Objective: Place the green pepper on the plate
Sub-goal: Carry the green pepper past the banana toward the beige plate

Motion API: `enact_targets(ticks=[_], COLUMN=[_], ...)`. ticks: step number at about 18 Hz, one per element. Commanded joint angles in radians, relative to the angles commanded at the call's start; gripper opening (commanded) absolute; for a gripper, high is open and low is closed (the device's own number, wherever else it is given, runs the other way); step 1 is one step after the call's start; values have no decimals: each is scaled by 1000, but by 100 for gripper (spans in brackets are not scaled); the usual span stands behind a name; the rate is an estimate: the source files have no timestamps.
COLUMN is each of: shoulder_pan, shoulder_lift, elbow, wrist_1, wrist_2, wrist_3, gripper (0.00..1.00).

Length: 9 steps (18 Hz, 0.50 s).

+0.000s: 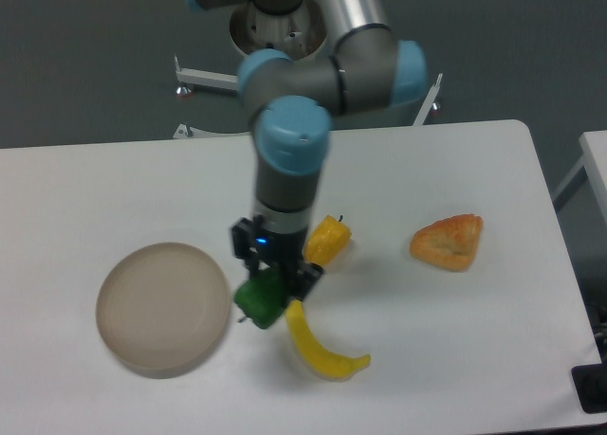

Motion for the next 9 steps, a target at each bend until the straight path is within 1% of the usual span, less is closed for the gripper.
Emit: enact_targets(ticks=[2,4,6,9], shoulder_pan=[-37,-77,-100,-123], shoulder_lift=[-8,-29,-44,-66], elbow=[-15,-28,-38,-61], wrist_1=[3,57,87,95], wrist_2=[0,0,2,15], wrist_3=[-45,-120,-155,-157], gripper=[47,47,47,47])
